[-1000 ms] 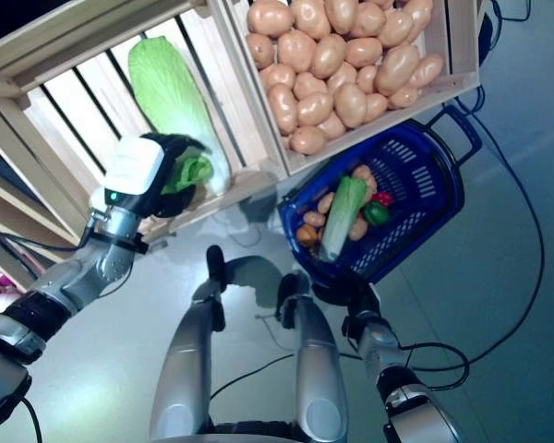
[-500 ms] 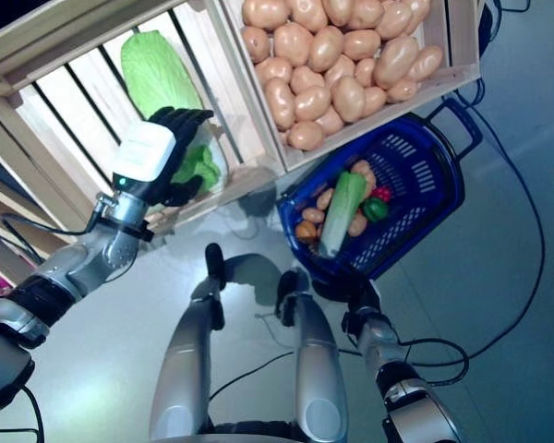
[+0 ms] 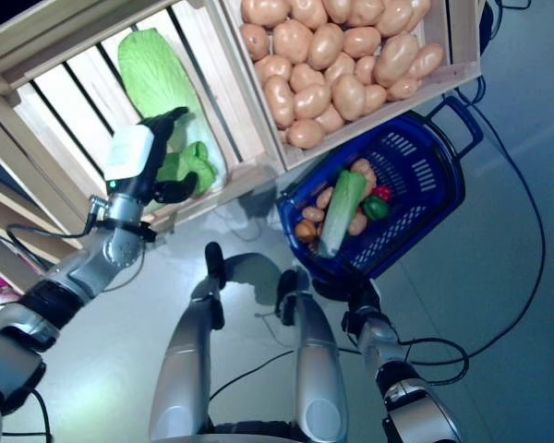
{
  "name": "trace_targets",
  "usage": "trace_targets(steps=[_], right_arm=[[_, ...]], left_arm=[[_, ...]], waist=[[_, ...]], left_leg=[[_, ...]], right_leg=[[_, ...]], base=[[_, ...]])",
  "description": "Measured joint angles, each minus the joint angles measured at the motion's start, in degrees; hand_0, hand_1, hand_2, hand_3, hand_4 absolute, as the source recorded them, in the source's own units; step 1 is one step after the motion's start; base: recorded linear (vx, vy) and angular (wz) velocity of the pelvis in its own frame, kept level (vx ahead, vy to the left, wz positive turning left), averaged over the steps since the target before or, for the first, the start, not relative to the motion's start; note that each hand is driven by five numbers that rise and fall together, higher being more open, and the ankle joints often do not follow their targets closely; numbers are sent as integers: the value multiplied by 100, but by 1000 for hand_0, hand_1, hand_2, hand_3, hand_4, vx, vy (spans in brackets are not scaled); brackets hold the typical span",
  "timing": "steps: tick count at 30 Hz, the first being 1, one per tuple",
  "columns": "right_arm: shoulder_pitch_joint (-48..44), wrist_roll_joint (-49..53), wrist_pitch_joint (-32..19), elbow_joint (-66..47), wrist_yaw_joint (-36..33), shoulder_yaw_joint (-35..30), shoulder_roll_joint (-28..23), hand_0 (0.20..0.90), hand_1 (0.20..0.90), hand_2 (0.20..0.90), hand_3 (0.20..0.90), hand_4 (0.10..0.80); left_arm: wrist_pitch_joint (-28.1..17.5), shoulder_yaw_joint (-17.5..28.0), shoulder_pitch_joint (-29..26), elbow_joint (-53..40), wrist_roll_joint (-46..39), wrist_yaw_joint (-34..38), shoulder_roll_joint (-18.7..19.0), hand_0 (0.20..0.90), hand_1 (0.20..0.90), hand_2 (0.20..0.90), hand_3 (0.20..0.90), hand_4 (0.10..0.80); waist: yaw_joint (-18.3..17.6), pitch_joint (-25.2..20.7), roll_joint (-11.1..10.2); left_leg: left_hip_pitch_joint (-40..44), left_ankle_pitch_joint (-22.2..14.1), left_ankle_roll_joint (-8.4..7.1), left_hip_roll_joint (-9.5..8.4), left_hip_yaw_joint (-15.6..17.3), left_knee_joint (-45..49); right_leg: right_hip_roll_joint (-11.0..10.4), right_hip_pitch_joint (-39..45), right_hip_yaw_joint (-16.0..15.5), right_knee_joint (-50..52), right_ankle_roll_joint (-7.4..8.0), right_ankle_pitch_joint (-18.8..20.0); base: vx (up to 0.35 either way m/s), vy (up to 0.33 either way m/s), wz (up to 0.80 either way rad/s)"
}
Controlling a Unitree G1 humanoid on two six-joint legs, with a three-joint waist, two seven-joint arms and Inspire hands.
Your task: Put vegetables into the basket
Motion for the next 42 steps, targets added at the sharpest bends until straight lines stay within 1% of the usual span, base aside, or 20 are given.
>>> trace_targets(steps=[1, 4, 7, 10, 13, 18, 23, 26, 27, 28, 30, 32, 35, 37, 39, 40, 41, 42], right_arm=[[6, -2, 0, -8, -12, 0, 0, 900, 900, 900, 900, 800], [7, -6, 8, -18, -49, 0, 0, 900, 900, 900, 900, 800], [5, -6, 10, -27, -60, -1, 0, 900, 900, 900, 900, 800], [4, -7, 20, -47, -91, 1, 3, 900, 900, 900, 900, 800], [3, -9, 25, -58, -140, 2, 5, 900, 900, 900, 900, 800], [-2, -8, 25, -58, -174, 2, 4, 900, 900, 900, 900, 800], [-21, -7, 25, -58, -174, -1, -2, 900, 900, 900, 900, 800], [-43, -7, 25, -56, -174, -2, -10, 900, 900, 900, 900, 800], [-57, -8, 25, -50, -173, -1, -11, 900, 900, 900, 900, 800], [-59, -7, 25, -49, -173, 2, -11, 900, 900, 900, 900, 800], [-76, -8, 26, -37, -172, 5, -13, 900, 900, 900, 900, 800], [-102, -7, 27, -20, -172, 4, -25, 900, 900, 900, 900, 800], [-147, -8, 28, 21, -171, 6, -27, 900, 900, 900, 900, 800], [-158, -8, 32, 19, -169, 21, -23, 900, 900, 900, 900, 800], [-224, -9, 41, 18, -167, 165, -20, 900, 900, 900, 900, 800], [-232, -9, 43, 16, -166, 185, -20, 900, 900, 900, 900, 800], [-252, -9, 45, 18, -164, 196, -19, 900, 900, 900, 900, 800], [-273, -9, 53, 18, -162, 209, -16, 900, 900, 900, 900, 800]], left_arm=[[3, 104, 114, 4, -182, -50, -117, 900, 900, 900, 900, 800], [9, 109, 231, 13, -357, -141, -218, 900, 900, 900, 900, 800], [20, 112, 234, 59, -539, -227, -242, 900, 900, 900, 900, 800], [27, 125, 230, 170, -900, -324, -276, 900, 900, 900, 900, 800], [41, 231, 229, 198, -1199, -482, -361, 900, 900, 900, 900, 800], [73, 258, 183, 217, -1230, -530, -401, 900, 900, 900, 900, 800], [248, 215, 58, 247, -1206, -500, -401, 900, 900, 900, 900, 800], [310, 200, -56, 402, -972, -473, -417, 900, 900, 900, 900, 800], [381, 106, -166, 502, -816, -477, -411, 900, 900, 900, 900, 800], [412, 106, -176, 504, -767, -479, -412, 900, 900, 900, 900, 800], [436, -4, -274, 655, -575, -483, -413, 900, 900, 900, 900, 800], [459, -23, -319, 697, -466, -484, -411, 900, 900, 900, 900, 800], [496, -258, -622, 1093, -291, -604, -410, 900, 900, 900, 900, 800], [627, -388, -860, 1323, -191, -942, -402, 900, 900, 900, 900, 800], [910, -617, -1234, 1633, -70, -1317, -393, 900, 900, 900, 900, 800], [959, -672, -1298, 1690, -44, -1343, -392, 900, 900, 900, 900, 800], [1129, -789, -1392, 1706, 93, -1332, -344, 900, 900, 900, 900, 800], [1162, -795, -1402, 1709, 133, -1351, -280, 900, 900, 900, 900, 800]], waist=[[4, 0, 0], [16, 0, 0], [15, 0, 0], [8, 0, 0], [9, 0, 0], [2, 0, -1], [4, -1, -12], [-3, -1, -33], [1, -2, -36], [0, -3, -40], [11, -4, -52], [11, -7, -66], [11, -3, -89], [4, -2, -130], [-69, -3, -206], [-90, -3, -216], [-133, -4, -217], [-160, -4, -218]], left_leg=[[-5, 1, -2, 0, -4, -5], [-16, 0, -1, 0, -6, -8], [-30, -4, 6, 0, -8, -4], [-31, -9, 12, 1, -8, -3], [-51, -11, 15, 0, -7, 8], [-71, -13, 19, 1, -7, 18], [-128, -38, 47, 5, 1, 107], [-150, -38, 49, 4, 21, 134], [-150, -48, 57, 4, 23, 141], [-147, -55, 65, 3, 24, 145], [-141, -56, 70, 3, 51, 125], [-140, -69, 84, 4, 108, 134], [-136, -79, 103, -4, 172, 147], [-137, -84, 110, -9, 206, 150], [-156, -97, 128, -7, 256, 183], [-156, -103, 138, -5, 278, 189], [-144, -119, 160, -7, 324, 194], [-144, -124, 168, -10, 332, 195]], right_leg=[[0, 0, -8, -9, -2, -2], [0, -5, -16, -18, -2, -2], [0, -16, -20, -17, -2, -2], [0, -23, -17, -14, -3, -2], [-1, -40, -17, -11, -3, -2], [-2, -56, -17, -9, -2, -2], [-8, -114, 9, 48, -3, -5], [-25, -153, 32, 93, -1, -2], [-26, -155, 48, 91, 9, -22], [-26, -151, 52, 83, 3, -44], [-1, -167, 111, 90, 32, 22], [-12, -189, 144, 81, 73, 22], [-37, -189, 174, 81, 99, 63], [-51, -196, 189, 81, 109, 65], [-56, -216, 229, 82, 123, 65], [-56, -219, 246, 83, 128, 68], [-61, -218, 296, 87, 169, 100], [-57, -218, 316, 78, 169, 112]], base=[[0, 0, 0], [0, 0, 0], [0, 0, 0], [0, 0, 0], [0, 0, 0], [0, 0, 0], [0, 0, 0], [5, 6, -1], [0, 0, 0], [0, 0, 0], [35, 27, -6], [72, 30, -5], [0, 15, 0], [1, 37, 0], [5, 24, -6], [3, 16, -8], [-3, 6, -9], [-6, 10, -10]])
